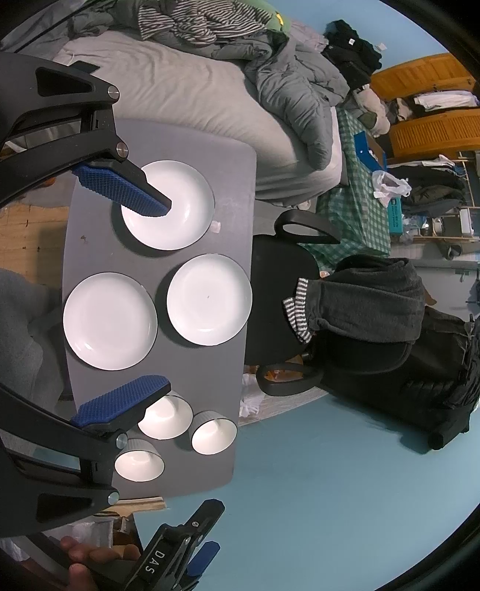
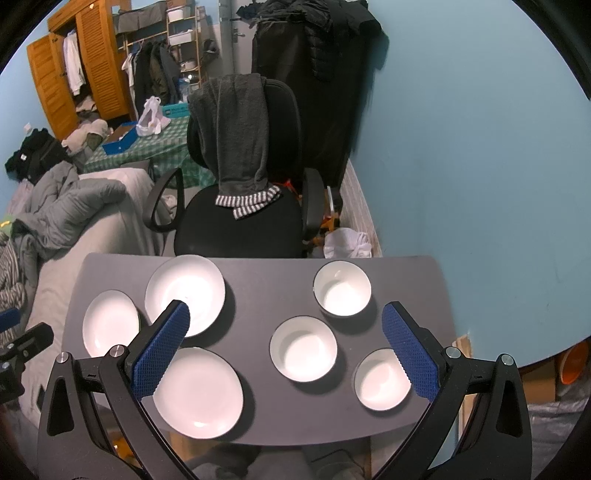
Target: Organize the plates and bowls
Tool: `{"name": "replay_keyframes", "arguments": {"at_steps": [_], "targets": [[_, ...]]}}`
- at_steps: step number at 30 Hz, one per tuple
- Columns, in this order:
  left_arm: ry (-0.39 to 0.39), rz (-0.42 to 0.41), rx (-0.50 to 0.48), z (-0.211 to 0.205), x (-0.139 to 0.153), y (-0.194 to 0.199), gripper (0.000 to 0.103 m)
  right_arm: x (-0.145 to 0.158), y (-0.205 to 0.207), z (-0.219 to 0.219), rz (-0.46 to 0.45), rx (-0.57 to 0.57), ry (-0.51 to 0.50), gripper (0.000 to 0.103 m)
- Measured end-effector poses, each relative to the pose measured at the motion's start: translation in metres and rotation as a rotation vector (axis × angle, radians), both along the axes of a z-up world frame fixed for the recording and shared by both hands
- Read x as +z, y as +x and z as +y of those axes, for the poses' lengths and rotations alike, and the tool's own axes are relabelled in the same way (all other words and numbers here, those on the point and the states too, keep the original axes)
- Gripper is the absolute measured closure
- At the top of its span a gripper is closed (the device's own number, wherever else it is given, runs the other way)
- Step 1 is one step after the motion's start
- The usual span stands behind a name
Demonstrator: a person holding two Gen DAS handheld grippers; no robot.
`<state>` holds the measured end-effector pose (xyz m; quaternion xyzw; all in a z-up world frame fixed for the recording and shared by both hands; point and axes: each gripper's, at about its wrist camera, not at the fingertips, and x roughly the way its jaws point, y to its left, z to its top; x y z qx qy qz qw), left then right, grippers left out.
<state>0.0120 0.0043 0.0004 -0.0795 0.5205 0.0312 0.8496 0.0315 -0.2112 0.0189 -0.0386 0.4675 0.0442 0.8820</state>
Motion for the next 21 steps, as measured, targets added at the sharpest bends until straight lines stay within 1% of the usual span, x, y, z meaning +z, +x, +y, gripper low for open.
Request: {"name": "replay_keyframes", "arguments": {"at_steps": [11,14,21], "targets": [[0.004,0.024,0.022,-0.003,-0.006,0.001,0.014,-0.004,-0.002,-0.005,0.004,0.018,-0.010,0.001],[-0.002,0.035,0.026,-0.002,-0.010,0.002,0.014,-0.007,-0.002,-0.004,0.002,0.058,-0.019,0.001],[0.008,0.050,0.052,0.007,-0.021,0.000,0.014,-0.011,0.008,0.005,-0.027,0.158,-0.095,0.001]]}}
